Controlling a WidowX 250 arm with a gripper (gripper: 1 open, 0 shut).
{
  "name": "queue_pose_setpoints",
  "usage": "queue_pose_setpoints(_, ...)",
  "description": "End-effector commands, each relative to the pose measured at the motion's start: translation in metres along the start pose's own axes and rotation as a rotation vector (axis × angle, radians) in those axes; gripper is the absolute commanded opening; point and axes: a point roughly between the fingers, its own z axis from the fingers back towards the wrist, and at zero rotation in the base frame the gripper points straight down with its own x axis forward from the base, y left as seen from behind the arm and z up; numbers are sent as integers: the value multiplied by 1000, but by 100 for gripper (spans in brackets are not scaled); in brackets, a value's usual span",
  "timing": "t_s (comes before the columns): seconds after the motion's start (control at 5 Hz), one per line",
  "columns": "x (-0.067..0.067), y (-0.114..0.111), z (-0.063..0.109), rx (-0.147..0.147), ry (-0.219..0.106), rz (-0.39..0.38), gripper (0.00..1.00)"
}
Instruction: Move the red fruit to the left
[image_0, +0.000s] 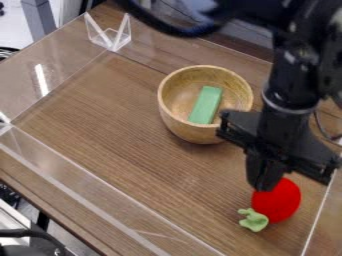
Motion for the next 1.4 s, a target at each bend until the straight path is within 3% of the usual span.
queue_pose_setpoints(0.0, 8, 5, 38, -31, -86, 27, 0)
queue_pose_setpoints(0.2, 5, -3, 27, -32, -72, 13, 100)
queue_pose_setpoints(1.0, -2, -9, -16, -31, -16, 10, 100)
queue_pose_setpoints(1.2, -2, -8, -20, -32, -11, 16, 0)
